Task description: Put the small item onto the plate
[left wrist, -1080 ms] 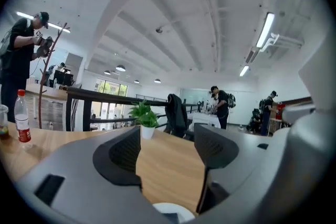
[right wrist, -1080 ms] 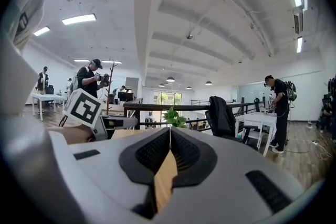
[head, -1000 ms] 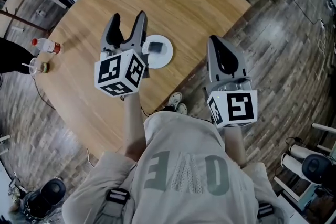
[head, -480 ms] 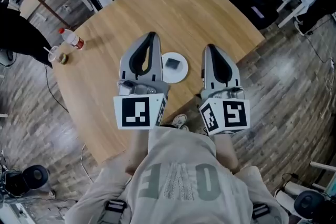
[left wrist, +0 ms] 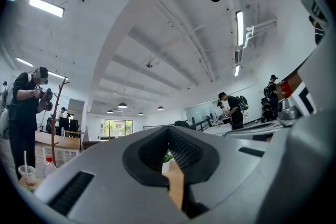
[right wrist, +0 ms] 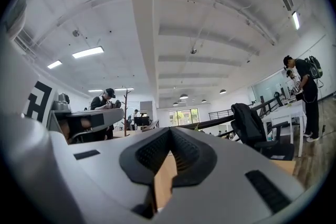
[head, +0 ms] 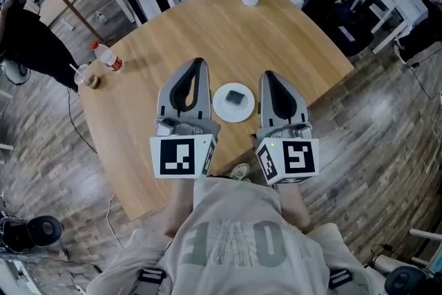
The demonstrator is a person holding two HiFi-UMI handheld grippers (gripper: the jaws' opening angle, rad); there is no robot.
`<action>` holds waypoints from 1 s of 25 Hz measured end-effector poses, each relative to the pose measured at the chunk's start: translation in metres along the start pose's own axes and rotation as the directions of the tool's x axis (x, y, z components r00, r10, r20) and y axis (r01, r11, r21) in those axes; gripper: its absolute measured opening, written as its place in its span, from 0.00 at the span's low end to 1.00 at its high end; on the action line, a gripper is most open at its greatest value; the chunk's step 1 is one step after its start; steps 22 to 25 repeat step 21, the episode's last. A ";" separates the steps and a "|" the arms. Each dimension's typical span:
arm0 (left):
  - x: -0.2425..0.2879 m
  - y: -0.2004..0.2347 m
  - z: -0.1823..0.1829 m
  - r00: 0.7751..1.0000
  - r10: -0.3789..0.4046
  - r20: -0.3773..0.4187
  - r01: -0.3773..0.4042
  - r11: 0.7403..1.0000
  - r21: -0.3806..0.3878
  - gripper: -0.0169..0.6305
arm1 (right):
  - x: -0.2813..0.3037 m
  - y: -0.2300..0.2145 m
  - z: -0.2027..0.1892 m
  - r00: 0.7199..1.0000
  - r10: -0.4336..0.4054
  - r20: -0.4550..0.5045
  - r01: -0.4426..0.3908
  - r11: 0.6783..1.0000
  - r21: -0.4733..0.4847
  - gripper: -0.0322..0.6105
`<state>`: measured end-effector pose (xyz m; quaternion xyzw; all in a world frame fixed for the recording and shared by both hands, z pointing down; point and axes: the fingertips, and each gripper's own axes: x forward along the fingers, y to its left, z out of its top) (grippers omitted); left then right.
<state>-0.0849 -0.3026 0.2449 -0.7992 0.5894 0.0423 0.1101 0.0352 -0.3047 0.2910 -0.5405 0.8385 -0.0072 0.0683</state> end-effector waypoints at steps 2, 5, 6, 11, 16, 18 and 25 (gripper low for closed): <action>0.001 0.000 -0.001 1.000 -0.003 -0.003 0.003 1.000 -0.004 0.04 | 0.000 0.000 -0.001 1.000 0.003 -0.003 -0.003 1.000 0.004 0.08; 0.003 -0.001 0.000 1.000 -0.011 0.004 0.011 1.000 -0.015 0.04 | 0.000 -0.001 -0.001 1.000 0.000 -0.003 0.000 1.000 0.000 0.08; 0.004 -0.001 0.000 1.000 -0.014 0.005 0.014 1.000 -0.019 0.04 | 0.000 -0.002 0.000 1.000 -0.004 -0.003 0.004 1.000 -0.001 0.08; 0.007 -0.007 -0.006 1.000 -0.029 -0.007 0.029 1.000 -0.009 0.04 | -0.001 -0.005 -0.004 1.000 -0.008 -0.008 0.008 1.000 -0.018 0.08; 0.011 -0.008 -0.011 0.999 -0.041 -0.029 0.041 0.999 -0.016 0.04 | 0.000 -0.004 -0.007 1.000 -0.014 -0.024 0.013 1.000 -0.014 0.08; 0.012 -0.008 -0.011 0.999 -0.043 -0.030 0.043 0.999 -0.014 0.04 | 0.001 -0.002 -0.006 1.000 -0.009 -0.024 0.008 1.000 -0.017 0.08; 0.015 -0.008 -0.010 0.998 -0.048 -0.031 0.048 0.999 -0.013 0.04 | 0.002 0.000 -0.003 1.000 -0.001 -0.018 0.001 0.999 -0.032 0.08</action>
